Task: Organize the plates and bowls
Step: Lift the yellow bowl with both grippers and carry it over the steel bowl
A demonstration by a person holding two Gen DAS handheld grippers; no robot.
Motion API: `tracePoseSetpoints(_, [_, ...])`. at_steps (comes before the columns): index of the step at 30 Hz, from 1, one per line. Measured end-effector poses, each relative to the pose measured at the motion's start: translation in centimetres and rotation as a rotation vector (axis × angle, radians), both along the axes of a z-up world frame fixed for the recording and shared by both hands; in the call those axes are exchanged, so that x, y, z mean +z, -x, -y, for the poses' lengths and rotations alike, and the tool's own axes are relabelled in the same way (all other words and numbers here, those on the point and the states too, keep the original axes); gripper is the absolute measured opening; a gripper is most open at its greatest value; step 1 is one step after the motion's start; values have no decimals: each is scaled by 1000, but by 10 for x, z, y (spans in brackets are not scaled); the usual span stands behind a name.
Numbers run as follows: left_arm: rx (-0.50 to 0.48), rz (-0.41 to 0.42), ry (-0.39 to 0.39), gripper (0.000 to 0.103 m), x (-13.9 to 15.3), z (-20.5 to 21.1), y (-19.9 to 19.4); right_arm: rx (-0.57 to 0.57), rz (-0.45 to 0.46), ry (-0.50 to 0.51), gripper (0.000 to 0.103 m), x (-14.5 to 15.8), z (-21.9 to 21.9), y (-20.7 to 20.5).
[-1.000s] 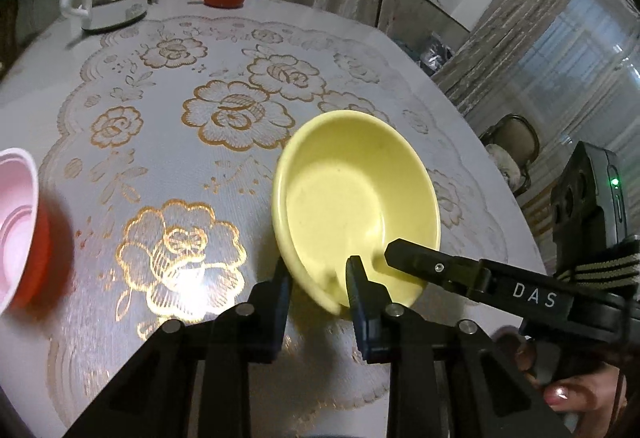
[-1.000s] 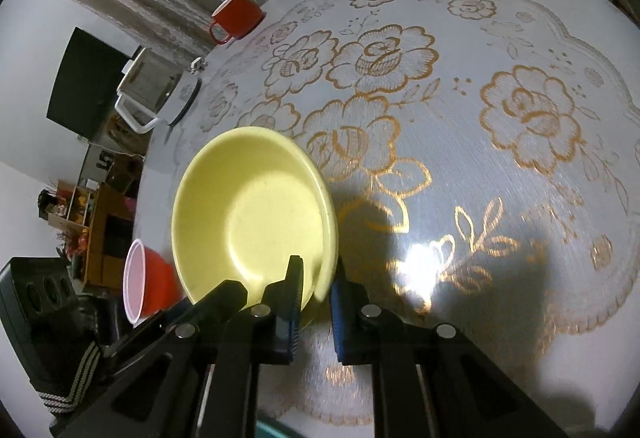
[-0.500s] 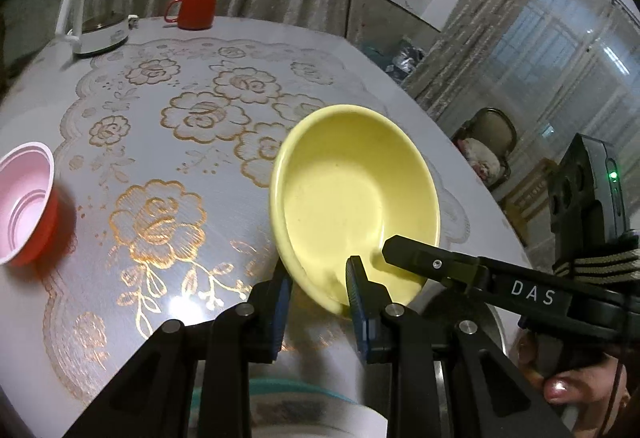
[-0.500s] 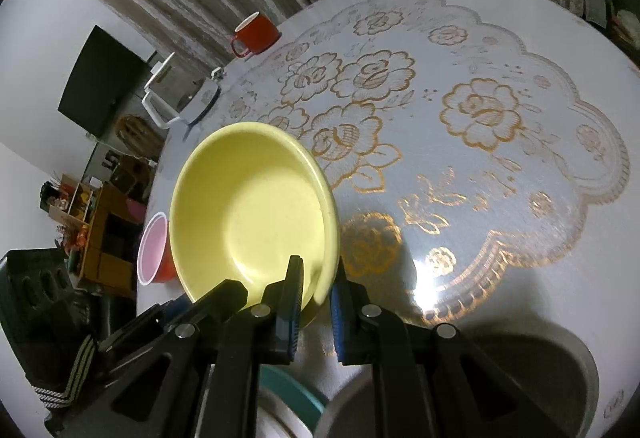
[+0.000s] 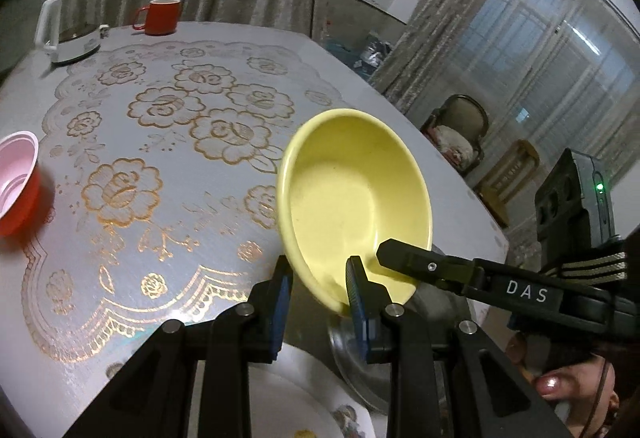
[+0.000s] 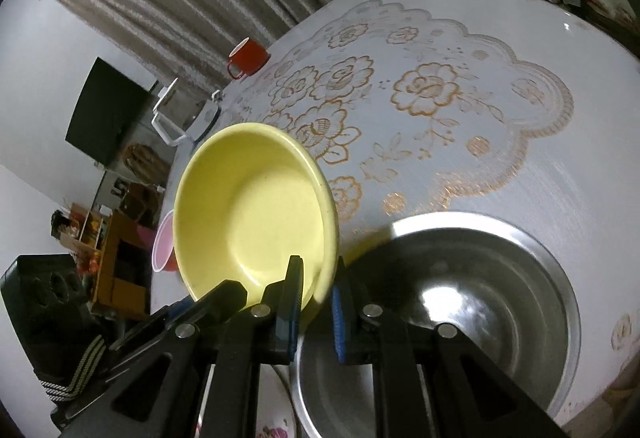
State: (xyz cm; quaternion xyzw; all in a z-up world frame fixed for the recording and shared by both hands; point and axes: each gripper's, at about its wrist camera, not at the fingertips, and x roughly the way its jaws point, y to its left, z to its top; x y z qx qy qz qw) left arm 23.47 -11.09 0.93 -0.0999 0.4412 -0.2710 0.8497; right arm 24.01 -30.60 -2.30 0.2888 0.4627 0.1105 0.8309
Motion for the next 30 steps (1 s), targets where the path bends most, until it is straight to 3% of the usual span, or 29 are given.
tracePoseSetpoints(12, [-66, 21, -4, 27, 0, 20, 27, -80, 8, -72, 12, -10, 22, 45])
tracePoseSetpoints(21, [-126, 8, 0, 27, -4, 40, 42, -134, 50, -25, 14, -3, 38, 72])
tracePoseSetpoints(30, [-173, -17, -11, 28, -14, 55, 55, -160, 20, -17, 14, -15, 48, 90])
